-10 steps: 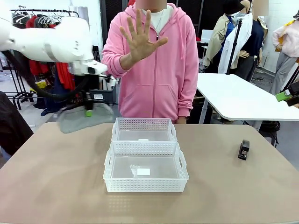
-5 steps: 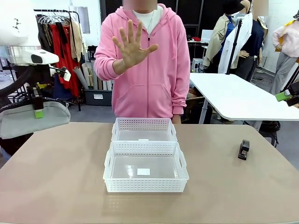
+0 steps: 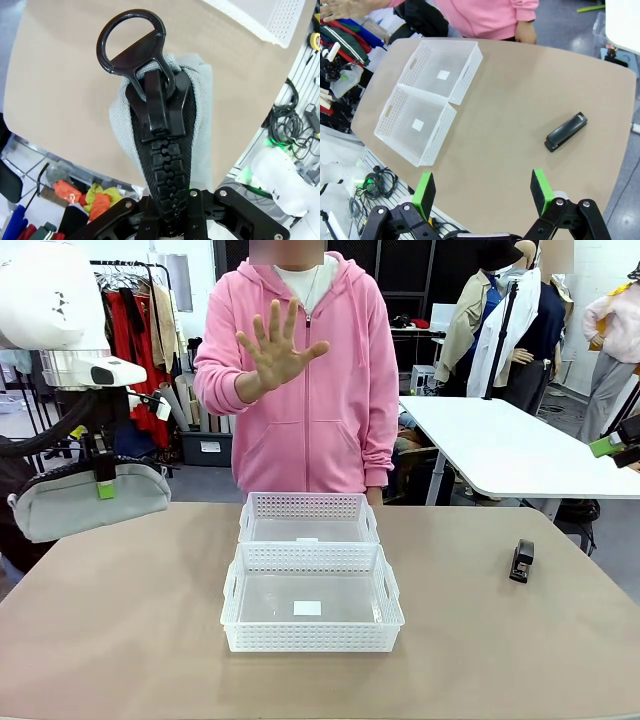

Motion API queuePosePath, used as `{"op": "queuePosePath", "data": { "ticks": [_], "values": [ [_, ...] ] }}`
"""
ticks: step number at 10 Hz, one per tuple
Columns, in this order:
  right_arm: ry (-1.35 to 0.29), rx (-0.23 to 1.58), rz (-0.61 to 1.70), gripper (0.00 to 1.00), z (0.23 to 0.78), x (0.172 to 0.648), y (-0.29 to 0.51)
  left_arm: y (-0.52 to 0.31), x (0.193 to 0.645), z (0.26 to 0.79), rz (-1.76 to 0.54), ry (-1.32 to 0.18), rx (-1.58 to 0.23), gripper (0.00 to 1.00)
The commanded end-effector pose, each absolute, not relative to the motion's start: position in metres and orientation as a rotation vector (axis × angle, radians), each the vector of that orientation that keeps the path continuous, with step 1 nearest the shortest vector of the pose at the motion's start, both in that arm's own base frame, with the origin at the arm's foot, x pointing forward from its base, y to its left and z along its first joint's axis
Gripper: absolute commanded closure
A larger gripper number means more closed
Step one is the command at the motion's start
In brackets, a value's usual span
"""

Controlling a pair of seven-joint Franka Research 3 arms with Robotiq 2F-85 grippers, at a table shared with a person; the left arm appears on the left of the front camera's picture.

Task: Distribute items into two baskets.
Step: Move the picked Pencil pouch towards the Organizing basket indicated by the person, stopping as directed, then place the picked Pencil pouch into the Organizing basket as instructed by the person.

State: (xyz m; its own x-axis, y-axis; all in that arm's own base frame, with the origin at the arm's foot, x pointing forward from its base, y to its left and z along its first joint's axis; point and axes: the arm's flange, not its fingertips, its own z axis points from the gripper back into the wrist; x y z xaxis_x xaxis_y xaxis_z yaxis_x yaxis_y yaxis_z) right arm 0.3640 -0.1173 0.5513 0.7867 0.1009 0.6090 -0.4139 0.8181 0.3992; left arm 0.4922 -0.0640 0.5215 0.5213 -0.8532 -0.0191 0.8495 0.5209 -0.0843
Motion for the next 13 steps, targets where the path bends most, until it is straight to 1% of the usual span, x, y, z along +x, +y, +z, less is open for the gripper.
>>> {"op": "queuePosePath", "data": {
  "ticks": [1, 13],
  "values": [
    [-0.623, 0.569, 0.296, 0.0, 0.5532, 0.3647, -0.1164, -0.0657, 0.4884, 0.5236, -1.026, 0.058, -0.059, 1.0],
    [-0.623, 0.569, 0.296, 0.0, 0.5532, 0.3647, -0.1164, -0.0657, 0.4884, 0.5236, -1.026, 0.058, -0.059, 1.0]
  ]
}}
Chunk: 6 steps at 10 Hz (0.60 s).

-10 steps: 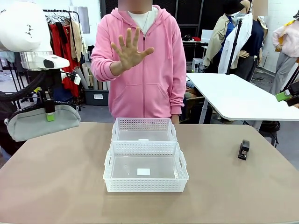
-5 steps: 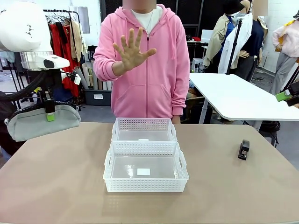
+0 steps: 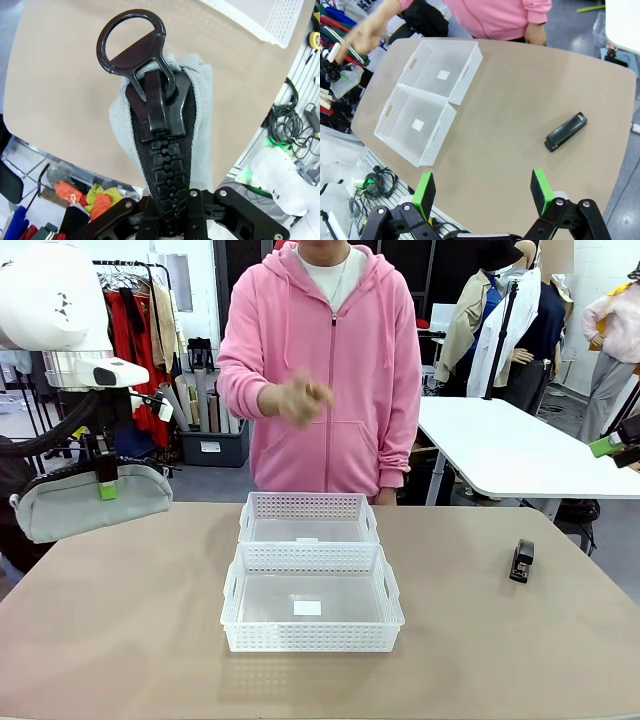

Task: Distribute items into two baskets.
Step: Place the picked Pencil pouch into the Organizing basket as instructed by the person.

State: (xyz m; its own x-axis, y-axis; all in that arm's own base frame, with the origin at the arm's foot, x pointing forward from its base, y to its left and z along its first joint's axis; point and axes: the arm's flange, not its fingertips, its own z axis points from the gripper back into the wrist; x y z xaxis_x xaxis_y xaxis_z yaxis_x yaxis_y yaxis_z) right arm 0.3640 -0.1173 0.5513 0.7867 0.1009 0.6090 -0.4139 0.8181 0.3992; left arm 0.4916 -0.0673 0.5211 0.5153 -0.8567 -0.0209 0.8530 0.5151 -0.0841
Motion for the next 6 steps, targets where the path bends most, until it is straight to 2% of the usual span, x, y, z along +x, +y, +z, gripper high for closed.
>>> {"op": "queuePosePath", "data": {
  "ticks": [1, 6],
  "values": [
    [-0.623, 0.569, 0.296, 0.0, 0.5532, 0.3647, -0.1164, -0.0657, 0.4884, 0.5236, -1.026, 0.058, -0.059, 1.0],
    [-0.623, 0.569, 0.296, 0.0, 0.5532, 0.3647, -0.1164, -0.0657, 0.4884, 0.5236, -1.026, 0.058, -0.059, 1.0]
  ]
}}
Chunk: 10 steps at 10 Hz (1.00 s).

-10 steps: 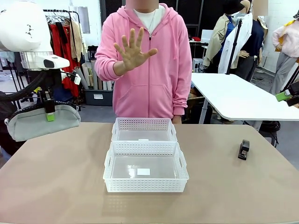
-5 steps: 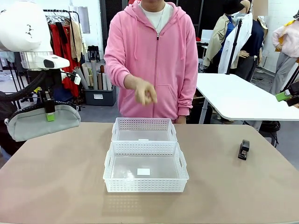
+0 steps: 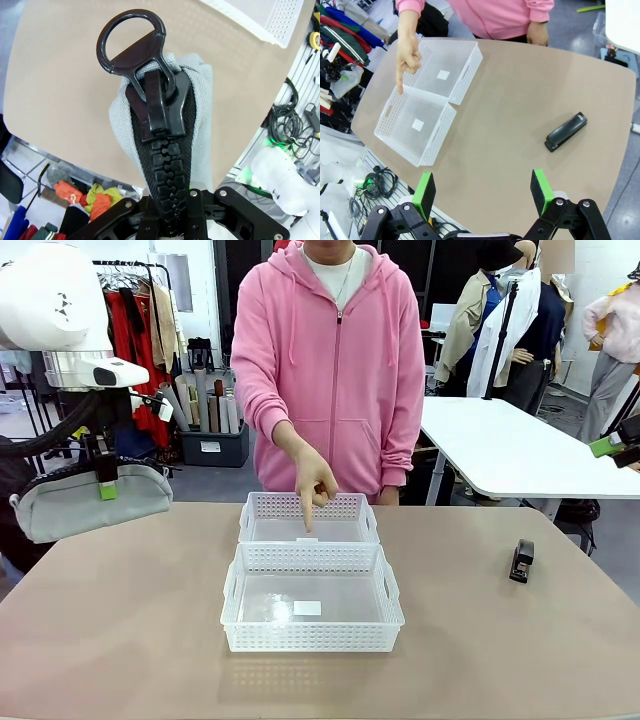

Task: Distribute items into two baskets.
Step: Place the picked Pencil pouch into the Organizing basket as instructed by the person.

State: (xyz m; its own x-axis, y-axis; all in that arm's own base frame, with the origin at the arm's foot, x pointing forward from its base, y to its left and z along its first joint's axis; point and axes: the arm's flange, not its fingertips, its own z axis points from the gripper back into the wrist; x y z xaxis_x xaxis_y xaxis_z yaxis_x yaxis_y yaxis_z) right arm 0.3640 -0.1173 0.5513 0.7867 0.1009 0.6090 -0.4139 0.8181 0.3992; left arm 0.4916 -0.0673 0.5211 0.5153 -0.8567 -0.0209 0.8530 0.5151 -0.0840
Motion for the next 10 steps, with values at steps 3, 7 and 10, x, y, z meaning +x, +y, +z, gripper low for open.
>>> {"op": "queuePosePath", "data": {
  "ticks": [3, 7, 10],
  "values": [
    [-0.623, 0.569, 0.296, 0.0, 0.553, 0.365, -0.116, -0.066, 0.488, 0.524, -1.026, 0.058, -0.059, 1.0],
    [-0.623, 0.569, 0.296, 0.0, 0.553, 0.365, -0.116, -0.066, 0.488, 0.524, -1.026, 0.058, -0.059, 1.0],
    [-0.623, 0.569, 0.296, 0.0, 0.553, 0.365, -0.116, -0.085, 0.475, 0.519, -1.067, 0.039, -0.072, 1.0]
  ]
}}
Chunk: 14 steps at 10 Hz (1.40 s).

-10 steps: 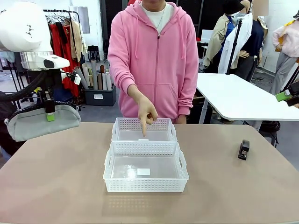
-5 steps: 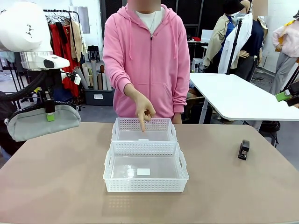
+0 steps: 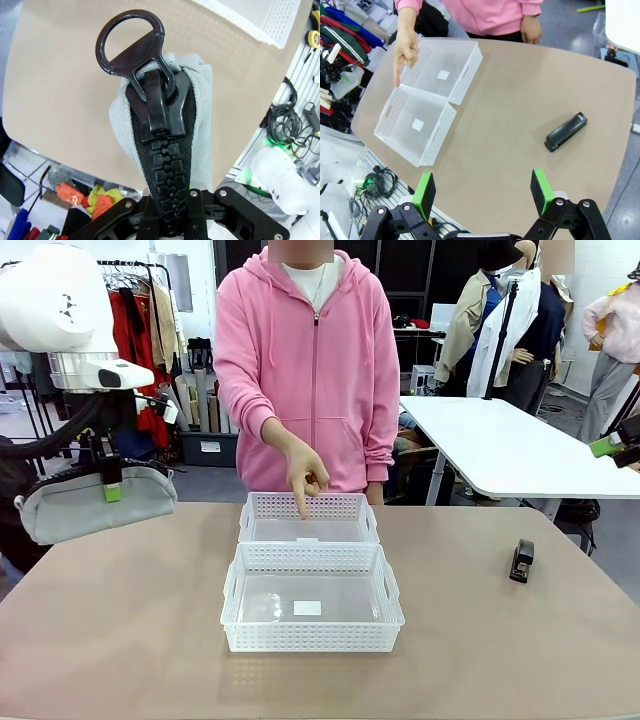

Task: Distribute items into two baskets.
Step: Place the picked Pencil pouch into the Organizing basket as instructed by the person.

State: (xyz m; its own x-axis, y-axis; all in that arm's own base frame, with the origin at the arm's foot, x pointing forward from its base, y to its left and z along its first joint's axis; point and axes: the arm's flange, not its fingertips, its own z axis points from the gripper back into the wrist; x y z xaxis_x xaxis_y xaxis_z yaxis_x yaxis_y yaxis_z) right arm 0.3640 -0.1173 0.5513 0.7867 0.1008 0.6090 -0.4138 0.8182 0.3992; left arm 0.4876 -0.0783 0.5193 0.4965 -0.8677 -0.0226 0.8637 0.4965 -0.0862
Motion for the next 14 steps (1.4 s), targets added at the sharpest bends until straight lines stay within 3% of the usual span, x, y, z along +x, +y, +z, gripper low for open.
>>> {"op": "queuePosePath", "data": {
  "ticks": [1, 7, 14],
  "values": [
    [-0.623, 0.569, 0.296, 0.0, 0.553, 0.365, -0.116, -0.094, 0.465, 0.518, -1.08, 0.039, -0.07, 1.0],
    [-0.623, 0.569, 0.296, 0.0, 0.553, 0.365, -0.116, -0.161, 0.409, 0.504, -1.194, -0.03, -0.125, 1.0],
    [-0.623, 0.569, 0.296, 0.0, 0.553, 0.365, -0.116, -0.235, 0.401, 0.494, -1.358, -0.023, -0.159, 1.0]
  ]
}}
